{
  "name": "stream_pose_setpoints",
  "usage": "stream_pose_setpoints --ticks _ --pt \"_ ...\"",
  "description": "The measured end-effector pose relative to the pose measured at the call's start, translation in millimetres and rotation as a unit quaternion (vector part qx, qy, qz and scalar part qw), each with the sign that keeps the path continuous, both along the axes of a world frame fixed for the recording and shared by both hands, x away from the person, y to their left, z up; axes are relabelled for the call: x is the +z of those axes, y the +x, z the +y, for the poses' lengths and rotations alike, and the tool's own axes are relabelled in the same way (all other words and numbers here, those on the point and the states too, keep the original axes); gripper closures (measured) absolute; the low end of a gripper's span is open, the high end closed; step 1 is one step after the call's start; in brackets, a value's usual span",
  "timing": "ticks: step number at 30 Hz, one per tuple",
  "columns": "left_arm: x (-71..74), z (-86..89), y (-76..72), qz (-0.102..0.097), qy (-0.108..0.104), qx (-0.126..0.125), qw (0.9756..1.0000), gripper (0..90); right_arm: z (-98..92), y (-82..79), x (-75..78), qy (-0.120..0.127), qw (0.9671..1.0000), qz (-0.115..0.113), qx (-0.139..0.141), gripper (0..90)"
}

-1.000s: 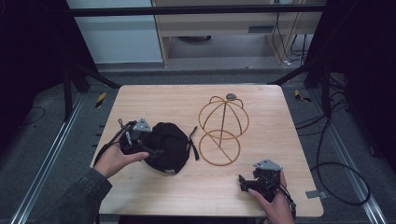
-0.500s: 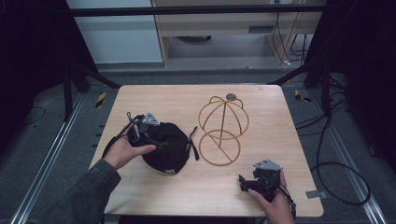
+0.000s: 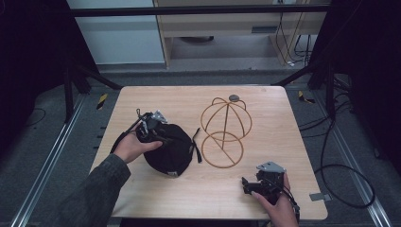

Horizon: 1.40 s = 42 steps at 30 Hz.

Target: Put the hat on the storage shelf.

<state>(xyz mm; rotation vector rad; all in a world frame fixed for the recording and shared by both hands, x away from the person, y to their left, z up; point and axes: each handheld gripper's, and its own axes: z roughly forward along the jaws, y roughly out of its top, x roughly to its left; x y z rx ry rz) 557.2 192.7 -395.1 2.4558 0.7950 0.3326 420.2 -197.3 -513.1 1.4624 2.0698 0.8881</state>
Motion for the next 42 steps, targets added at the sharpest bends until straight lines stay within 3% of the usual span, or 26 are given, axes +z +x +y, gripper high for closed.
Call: stream_pose_setpoints --ticks 2,7,24,30,42 --pt "1.4 1.6 -0.2 0.003 -0.008 0.0 1.0 64.8 0.0 0.0 0.0 0.0 1.0 0.0 0.0 0.4" --pt "6.8 6.0 -5.7 -0.003 -0.01 -0.003 0.9999 70.0 0.0 0.0 0.0 0.0 1.0 0.0 0.0 0.4" --pt "40.9 19.2 -27.1 -0.048 -0.051 -0.004 0.9976 71.9 -0.1 0.1 0.0 0.0 1.0 0.0 0.0 0.4" --pt "53.5 19.5 -32.8 -0.058 -0.051 -0.012 0.9969 72.3 -0.2 0.7 -0.2 -0.002 1.0 -0.001 -0.001 0.4" --pt "94.1 26.5 -51.2 -0.094 -0.064 -0.024 0.9933 72.5 -0.5 0.7 -0.2 -0.002 1.0 -0.001 0.001 0.4"
